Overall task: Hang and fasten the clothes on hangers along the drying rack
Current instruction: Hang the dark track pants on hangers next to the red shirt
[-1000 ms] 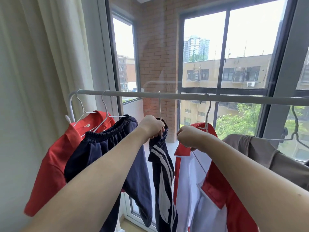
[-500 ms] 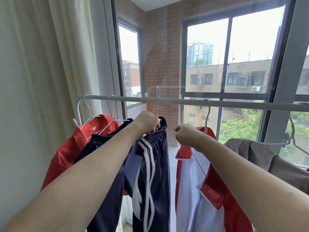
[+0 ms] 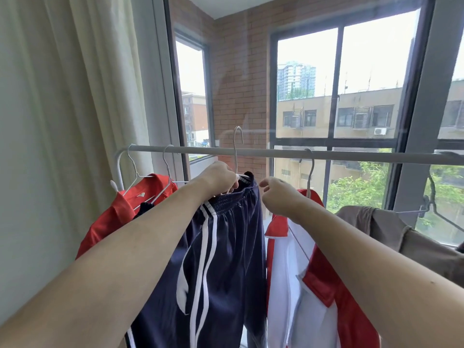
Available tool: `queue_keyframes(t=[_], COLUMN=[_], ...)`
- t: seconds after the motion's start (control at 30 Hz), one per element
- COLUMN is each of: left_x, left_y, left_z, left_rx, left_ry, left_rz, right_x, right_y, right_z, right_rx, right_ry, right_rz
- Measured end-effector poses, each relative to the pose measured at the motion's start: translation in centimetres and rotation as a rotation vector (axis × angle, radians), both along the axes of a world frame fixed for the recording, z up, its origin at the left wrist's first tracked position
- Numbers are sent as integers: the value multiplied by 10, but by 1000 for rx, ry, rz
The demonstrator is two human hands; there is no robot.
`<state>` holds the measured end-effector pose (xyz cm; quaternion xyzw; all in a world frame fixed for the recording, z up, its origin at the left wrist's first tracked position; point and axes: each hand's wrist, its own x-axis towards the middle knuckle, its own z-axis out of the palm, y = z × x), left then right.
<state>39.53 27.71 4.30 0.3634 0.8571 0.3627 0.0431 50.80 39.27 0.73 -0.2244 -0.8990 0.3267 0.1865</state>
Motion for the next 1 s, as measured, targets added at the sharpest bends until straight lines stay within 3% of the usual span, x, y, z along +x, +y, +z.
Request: queue_keyframes(t=[0.5,0.67,0.9,1.0], left_x=[6,22,36,36], left_y=[-15,-46,-116,-144], left_z=[1,-2,-22,-37], left_rx=[8,-3,-57,-56], left_ry=[28,83,159,149], left_rz=[-20,-51,-103,-115], right_x=[-14,-10,-16,-16], right_y=[15,-2,-43,-67], right_z=[1,4,-16,-31], right_rx=[48,70,237,197], right_ry=[111,249,55,79], right_rz=[-46,99,362,425])
